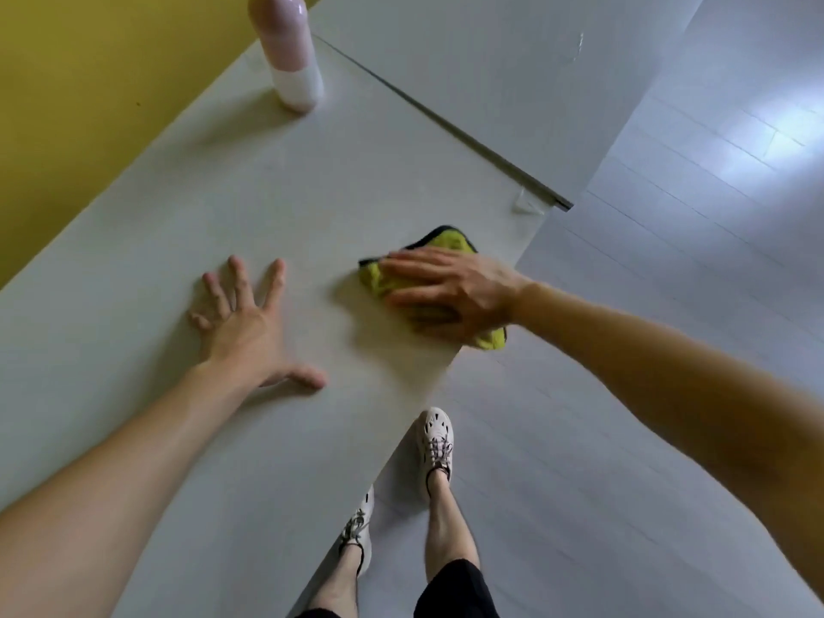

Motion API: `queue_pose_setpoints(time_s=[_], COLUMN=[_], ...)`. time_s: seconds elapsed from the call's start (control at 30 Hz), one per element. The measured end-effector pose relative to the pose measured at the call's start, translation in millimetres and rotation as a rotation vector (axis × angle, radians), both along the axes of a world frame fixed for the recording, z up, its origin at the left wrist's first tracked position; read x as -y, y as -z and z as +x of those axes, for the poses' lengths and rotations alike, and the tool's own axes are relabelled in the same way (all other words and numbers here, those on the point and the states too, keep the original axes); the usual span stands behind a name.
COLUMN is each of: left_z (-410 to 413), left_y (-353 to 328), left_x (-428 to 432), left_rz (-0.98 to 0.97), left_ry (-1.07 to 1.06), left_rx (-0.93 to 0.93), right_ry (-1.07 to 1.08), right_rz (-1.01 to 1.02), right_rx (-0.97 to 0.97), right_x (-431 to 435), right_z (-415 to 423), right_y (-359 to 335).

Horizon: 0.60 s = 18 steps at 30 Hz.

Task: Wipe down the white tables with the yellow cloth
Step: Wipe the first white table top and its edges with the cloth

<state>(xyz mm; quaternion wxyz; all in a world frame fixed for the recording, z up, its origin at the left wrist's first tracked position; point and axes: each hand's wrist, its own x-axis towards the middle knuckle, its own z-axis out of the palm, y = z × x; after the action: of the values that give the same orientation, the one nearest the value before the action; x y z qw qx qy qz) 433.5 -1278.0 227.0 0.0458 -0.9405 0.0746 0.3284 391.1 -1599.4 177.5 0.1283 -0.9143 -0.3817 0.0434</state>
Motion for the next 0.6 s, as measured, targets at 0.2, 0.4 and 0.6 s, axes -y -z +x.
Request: queue_pose_setpoints(time_s=[0.2,0.4,0.6], left_z=[0.8,0.5,24.4], left_y=[-6.5,-10.2,-23.0], left_x=[2.3,0.7,-2.1], left_rz=[0.032,0.04,-0.117], left_ry=[-0.025,0.001,-0.055], left_rx=[-0.023,-0.016,0.15], right_ry=[1.068,0.295,0.185], right_rz=[0.122,0.143,0.15], right_rx=[0.037,0.012,-0.017], right_x=[15.7,-61.6,-47.9], right_z=[78.3,-19.1,27.4], right_y=[0.0,7.9,11.9])
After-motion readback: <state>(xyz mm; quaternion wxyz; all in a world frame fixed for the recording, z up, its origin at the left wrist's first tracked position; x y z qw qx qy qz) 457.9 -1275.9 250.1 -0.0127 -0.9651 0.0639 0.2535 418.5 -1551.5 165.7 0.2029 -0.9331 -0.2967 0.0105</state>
